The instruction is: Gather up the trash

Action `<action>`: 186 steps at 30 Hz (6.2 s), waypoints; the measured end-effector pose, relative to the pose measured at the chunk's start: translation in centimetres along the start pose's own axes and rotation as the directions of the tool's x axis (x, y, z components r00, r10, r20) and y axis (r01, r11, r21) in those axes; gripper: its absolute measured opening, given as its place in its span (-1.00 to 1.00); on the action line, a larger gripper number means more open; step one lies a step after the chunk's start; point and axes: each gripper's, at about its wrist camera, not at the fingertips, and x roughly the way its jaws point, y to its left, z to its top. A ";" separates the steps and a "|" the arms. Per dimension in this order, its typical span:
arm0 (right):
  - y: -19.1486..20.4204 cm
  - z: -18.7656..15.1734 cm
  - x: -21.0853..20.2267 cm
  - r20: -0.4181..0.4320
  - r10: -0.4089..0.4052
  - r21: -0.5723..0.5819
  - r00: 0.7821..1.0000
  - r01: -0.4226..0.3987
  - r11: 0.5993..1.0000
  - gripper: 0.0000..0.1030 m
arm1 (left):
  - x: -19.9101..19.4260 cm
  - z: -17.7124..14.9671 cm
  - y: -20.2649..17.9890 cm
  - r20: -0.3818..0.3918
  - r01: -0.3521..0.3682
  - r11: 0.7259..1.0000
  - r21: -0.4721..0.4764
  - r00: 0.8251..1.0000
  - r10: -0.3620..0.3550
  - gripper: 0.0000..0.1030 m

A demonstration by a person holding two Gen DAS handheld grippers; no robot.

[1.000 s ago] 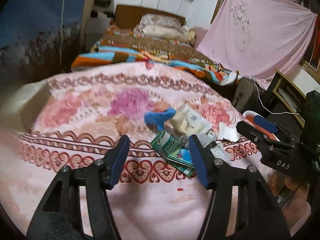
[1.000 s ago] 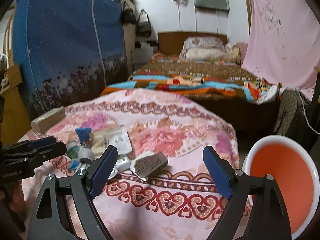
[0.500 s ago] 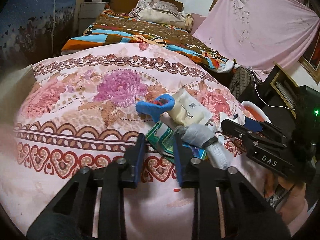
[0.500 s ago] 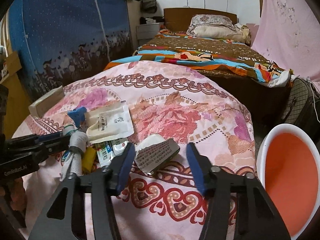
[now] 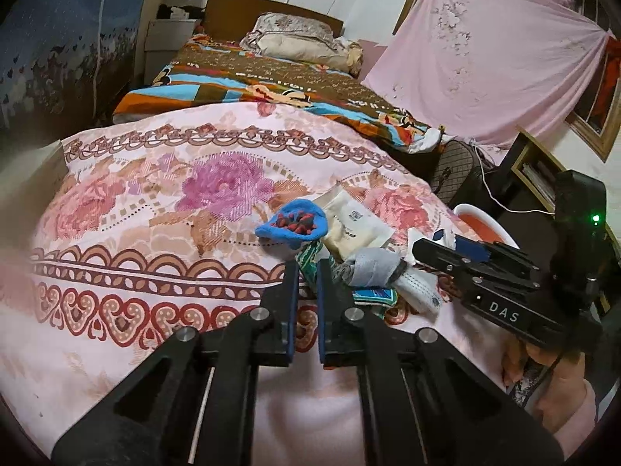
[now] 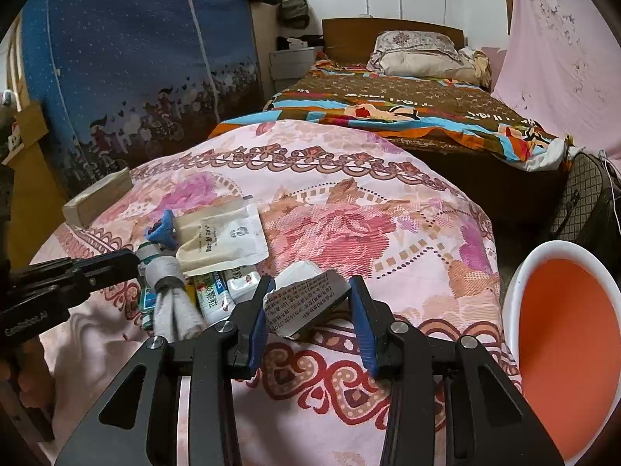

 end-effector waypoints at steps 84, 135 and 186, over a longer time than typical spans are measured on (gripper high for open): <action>-7.8 -4.7 -15.7 0.663 -0.363 0.292 0.654 0.221 0.931 -0.30 | -4.8 1.5 -18.4 0.448 0.118 0.915 0.386 0.843 -0.297 -1.00; -11.3 -5.5 -15.0 0.560 -0.453 0.433 0.693 0.222 0.874 0.72 | -0.8 2.7 -15.6 0.335 0.077 0.988 0.132 0.935 -0.118 0.32; 3.0 0.7 -4.0 0.253 0.077 -0.158 0.964 -0.037 0.987 0.54 | -6.8 -0.2 0.1 0.380 -0.277 0.960 -0.022 0.886 0.265 0.62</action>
